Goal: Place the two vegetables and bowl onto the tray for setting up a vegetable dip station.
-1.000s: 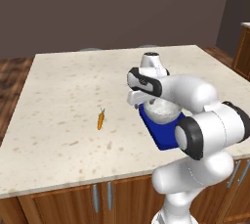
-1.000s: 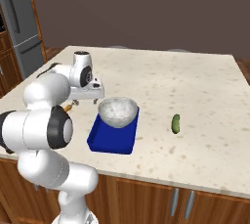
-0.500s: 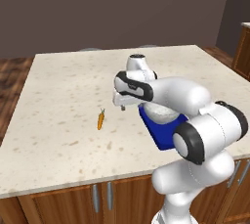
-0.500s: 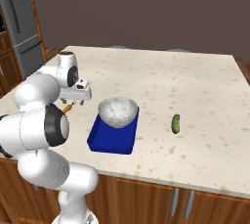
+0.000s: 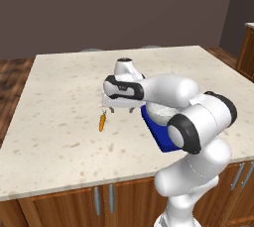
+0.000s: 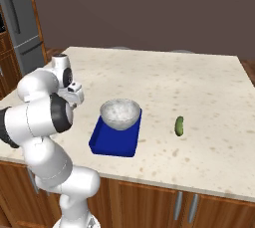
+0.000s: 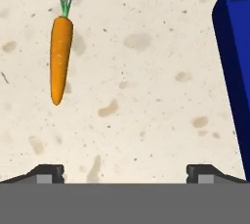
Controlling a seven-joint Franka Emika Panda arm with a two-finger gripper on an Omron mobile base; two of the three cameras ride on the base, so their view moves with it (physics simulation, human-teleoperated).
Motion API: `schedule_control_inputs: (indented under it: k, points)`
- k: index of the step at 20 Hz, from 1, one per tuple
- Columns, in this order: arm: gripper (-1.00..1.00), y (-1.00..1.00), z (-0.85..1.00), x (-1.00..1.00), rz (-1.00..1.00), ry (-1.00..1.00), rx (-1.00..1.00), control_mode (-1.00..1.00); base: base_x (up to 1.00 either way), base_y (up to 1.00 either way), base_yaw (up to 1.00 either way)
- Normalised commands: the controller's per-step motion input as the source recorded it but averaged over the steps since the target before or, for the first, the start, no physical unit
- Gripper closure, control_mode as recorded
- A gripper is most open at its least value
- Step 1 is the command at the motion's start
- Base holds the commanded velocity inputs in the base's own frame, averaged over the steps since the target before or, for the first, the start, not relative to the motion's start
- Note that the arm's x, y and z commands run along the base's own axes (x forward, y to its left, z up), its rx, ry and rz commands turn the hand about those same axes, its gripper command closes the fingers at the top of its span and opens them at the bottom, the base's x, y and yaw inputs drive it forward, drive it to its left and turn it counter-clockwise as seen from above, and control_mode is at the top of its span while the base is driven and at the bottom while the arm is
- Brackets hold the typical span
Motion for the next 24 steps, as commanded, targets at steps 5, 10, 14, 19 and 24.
schedule_control_inputs:
  k: [5, 10, 14, 19, 24]
  points:
    - [-1.0, 0.36, -0.18, 0.31, -0.21, 0.06, 0.0, -1.0, 0.0, 0.0, 0.0]
    - [-1.0, 0.26, -0.22, 0.31, -0.21, 0.09, 0.0, -1.0, 0.0, 0.0, 0.0]
    - [-1.0, 0.17, -0.28, 0.25, -0.16, 0.13, 0.0, -1.0, 0.0, 0.0, 0.0]
    - [-1.0, 0.15, -0.3, 0.23, -0.11, 0.1, -0.01, -1.0, 0.0, 0.0, 0.0]
    - [-1.0, 0.1, -0.22, 0.21, -0.04, 0.01, -0.08, -1.0, 0.0, 0.0, 0.0]
